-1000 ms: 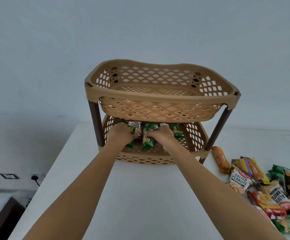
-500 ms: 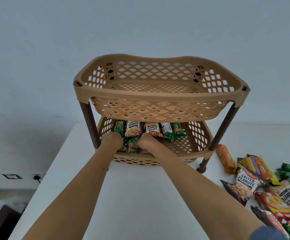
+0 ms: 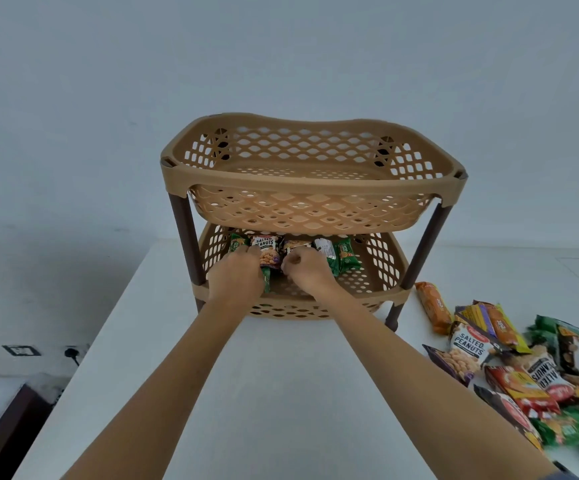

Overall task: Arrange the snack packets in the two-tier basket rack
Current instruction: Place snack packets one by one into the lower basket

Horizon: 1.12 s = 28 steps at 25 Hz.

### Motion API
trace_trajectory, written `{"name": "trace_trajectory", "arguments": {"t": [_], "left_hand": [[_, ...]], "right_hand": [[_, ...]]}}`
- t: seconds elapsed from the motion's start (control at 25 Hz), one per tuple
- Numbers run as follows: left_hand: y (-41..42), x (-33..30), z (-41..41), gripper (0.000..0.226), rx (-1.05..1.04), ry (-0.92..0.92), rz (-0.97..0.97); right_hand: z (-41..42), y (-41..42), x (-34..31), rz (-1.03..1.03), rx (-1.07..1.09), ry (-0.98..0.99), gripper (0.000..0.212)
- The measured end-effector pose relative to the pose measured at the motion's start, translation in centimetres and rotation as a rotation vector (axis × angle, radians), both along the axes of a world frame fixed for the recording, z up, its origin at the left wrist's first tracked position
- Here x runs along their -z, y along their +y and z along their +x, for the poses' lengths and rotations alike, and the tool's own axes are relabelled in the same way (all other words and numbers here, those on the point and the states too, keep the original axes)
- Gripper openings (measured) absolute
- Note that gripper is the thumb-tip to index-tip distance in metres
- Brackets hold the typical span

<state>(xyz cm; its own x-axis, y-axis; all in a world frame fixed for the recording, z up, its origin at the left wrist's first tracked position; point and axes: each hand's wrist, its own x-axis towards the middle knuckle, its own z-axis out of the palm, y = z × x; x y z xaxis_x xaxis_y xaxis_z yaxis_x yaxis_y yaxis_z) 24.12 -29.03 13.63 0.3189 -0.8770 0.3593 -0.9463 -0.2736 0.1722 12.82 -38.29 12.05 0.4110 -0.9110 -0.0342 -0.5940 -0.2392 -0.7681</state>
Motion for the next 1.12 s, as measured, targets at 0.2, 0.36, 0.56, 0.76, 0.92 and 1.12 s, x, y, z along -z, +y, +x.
{"name": "trace_trajectory", "arguments": {"t": [0.2,0.36,0.56,0.76,0.92,1.12], "left_hand": [[7.6,5.1,-4.6,0.025,0.266,0.034,-0.417],[12.8,11.1,-6.7,0.033,0.209,0.207,-0.005],[17.7,14.3,-7.6,0.067,0.198,0.108,0.225],[19.0,13.9,-7.8,0.082,0.19,0.118,0.266],[19.3,14.4,-8.1,0.064,0.144,0.188,0.329],[18.8,11.8,-10.8,0.032,0.173,0.951,0.193]], "right_hand": [[-6.5,7.1,0.4,-0.462,0.072,-0.255,0.013],[-14.1,10.8,2.5,-0.561,0.249,-0.079,0.015],[-24.7,12.3,3.7,-0.459,0.595,0.493,0.035],[-28.6,13.5,5.3,-0.116,0.624,0.688,0.052],[-29.1,14.9,5.5,-0.295,0.615,0.538,0.029],[-24.8,19.1,5.6,-0.549,0.421,0.252,0.038]]}}
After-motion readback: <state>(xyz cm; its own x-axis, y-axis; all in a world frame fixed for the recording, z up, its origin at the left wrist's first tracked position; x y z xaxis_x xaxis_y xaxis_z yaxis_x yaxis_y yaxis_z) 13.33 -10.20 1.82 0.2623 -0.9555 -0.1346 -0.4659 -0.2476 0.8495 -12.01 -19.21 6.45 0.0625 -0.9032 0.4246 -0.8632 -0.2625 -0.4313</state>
